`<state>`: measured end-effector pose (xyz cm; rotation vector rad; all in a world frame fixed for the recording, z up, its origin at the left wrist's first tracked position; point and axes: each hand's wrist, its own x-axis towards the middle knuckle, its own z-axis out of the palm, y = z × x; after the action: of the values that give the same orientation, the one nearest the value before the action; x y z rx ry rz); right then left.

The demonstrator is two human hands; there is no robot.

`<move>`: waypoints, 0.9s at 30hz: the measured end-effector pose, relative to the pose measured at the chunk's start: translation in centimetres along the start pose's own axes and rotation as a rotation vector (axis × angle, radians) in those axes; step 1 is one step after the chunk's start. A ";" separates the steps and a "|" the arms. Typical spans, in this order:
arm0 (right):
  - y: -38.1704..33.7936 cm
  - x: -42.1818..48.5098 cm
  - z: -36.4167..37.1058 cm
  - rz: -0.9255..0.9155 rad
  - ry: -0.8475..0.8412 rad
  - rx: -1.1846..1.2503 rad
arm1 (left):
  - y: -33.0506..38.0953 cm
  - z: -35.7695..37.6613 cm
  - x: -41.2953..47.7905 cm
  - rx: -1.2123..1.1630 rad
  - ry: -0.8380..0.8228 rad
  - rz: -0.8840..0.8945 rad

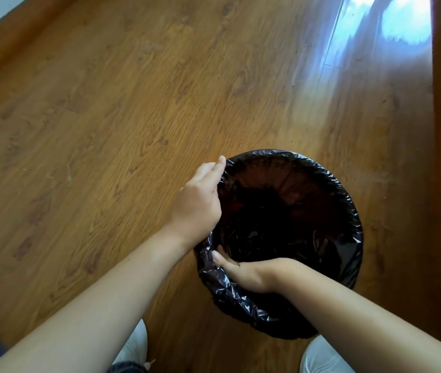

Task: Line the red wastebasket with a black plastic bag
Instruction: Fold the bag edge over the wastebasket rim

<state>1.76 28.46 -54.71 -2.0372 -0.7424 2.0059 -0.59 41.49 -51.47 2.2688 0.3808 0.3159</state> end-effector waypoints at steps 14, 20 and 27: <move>2.3 -0.6 -6.3 -0.147 0.434 -1.417 | -1.0 -3.4 3.1 0.014 -0.394 0.054; 3.3 0.2 -6.5 0.097 0.384 -1.717 | -0.1 -3.1 3.7 0.035 -0.428 0.072; 2.2 -2.8 -6.1 -0.169 0.491 -0.961 | -0.3 -2.8 3.0 0.042 -0.305 0.066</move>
<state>8.28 26.56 -52.88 -2.6153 -1.8955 1.0077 1.13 44.68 -49.52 2.3281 0.1555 -0.0073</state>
